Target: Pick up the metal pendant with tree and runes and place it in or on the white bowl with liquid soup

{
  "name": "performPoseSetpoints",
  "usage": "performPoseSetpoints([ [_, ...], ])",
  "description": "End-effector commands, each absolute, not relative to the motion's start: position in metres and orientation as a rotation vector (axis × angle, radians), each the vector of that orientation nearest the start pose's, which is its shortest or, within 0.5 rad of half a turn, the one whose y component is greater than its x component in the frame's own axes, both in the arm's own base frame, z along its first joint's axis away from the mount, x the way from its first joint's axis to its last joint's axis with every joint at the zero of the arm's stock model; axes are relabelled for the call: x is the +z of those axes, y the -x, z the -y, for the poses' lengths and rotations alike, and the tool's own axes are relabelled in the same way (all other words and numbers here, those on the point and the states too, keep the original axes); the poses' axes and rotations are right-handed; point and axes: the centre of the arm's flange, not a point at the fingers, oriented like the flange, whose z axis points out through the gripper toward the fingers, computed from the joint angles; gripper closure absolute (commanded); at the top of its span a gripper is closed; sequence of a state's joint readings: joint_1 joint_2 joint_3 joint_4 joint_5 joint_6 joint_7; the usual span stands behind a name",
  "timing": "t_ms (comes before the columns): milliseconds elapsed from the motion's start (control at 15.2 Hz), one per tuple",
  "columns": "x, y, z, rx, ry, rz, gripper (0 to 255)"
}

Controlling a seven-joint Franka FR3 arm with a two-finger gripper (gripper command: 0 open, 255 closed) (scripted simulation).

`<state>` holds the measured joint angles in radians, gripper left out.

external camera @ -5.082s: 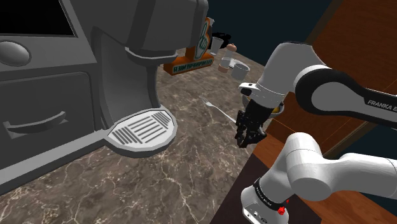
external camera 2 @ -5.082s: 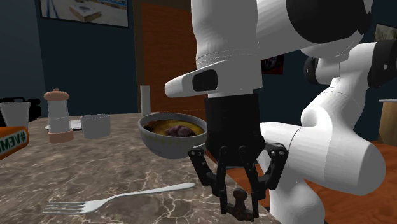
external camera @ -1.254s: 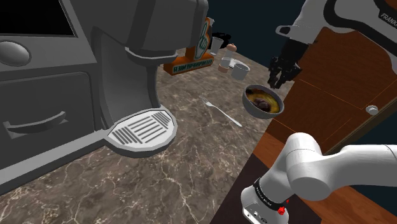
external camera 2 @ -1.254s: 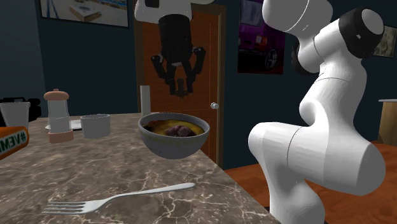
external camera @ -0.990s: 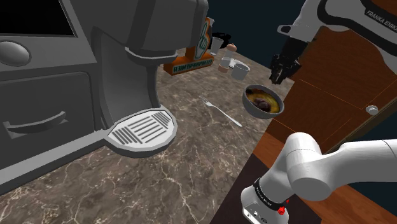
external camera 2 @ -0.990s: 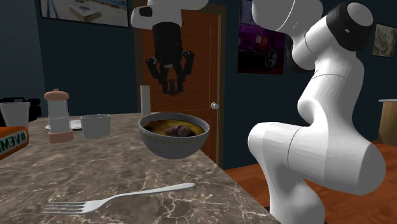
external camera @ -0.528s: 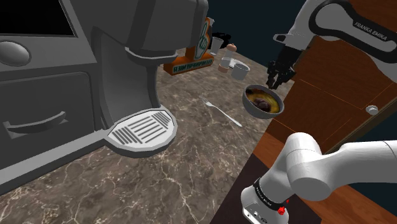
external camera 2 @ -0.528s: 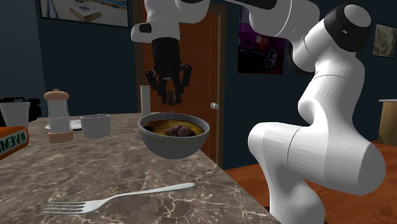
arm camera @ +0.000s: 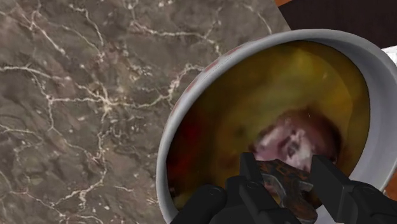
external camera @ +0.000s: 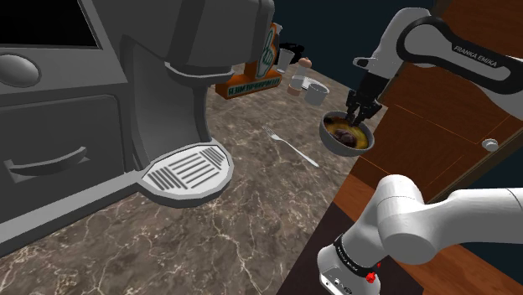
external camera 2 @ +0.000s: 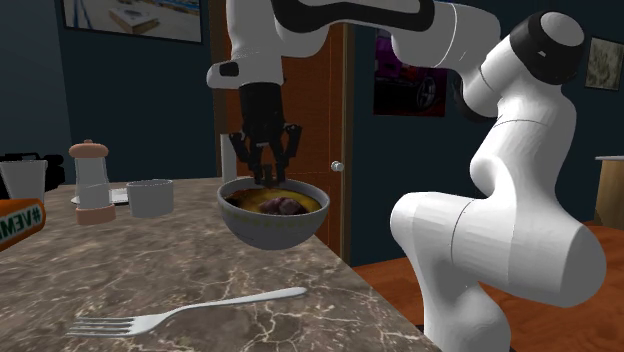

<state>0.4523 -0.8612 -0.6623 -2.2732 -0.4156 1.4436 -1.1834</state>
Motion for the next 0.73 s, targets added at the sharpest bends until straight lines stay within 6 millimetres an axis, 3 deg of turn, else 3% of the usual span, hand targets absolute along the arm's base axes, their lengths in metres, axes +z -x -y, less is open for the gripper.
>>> performPoseSetpoints([
  [0, 0.5589, -0.3021, 0.1789, 0.053, 2.542, 1.652, 255],
  [330, 0.559, -0.3021, 0.1789, 0.053, 2.542, 1.652, 255],
  [396, 0.559, -0.3021, 0.1789, 0.053, 2.542, 1.652, 0],
  [660, 0.559, -0.3021, 0.1789, 0.053, 2.542, 1.652, 0],
])
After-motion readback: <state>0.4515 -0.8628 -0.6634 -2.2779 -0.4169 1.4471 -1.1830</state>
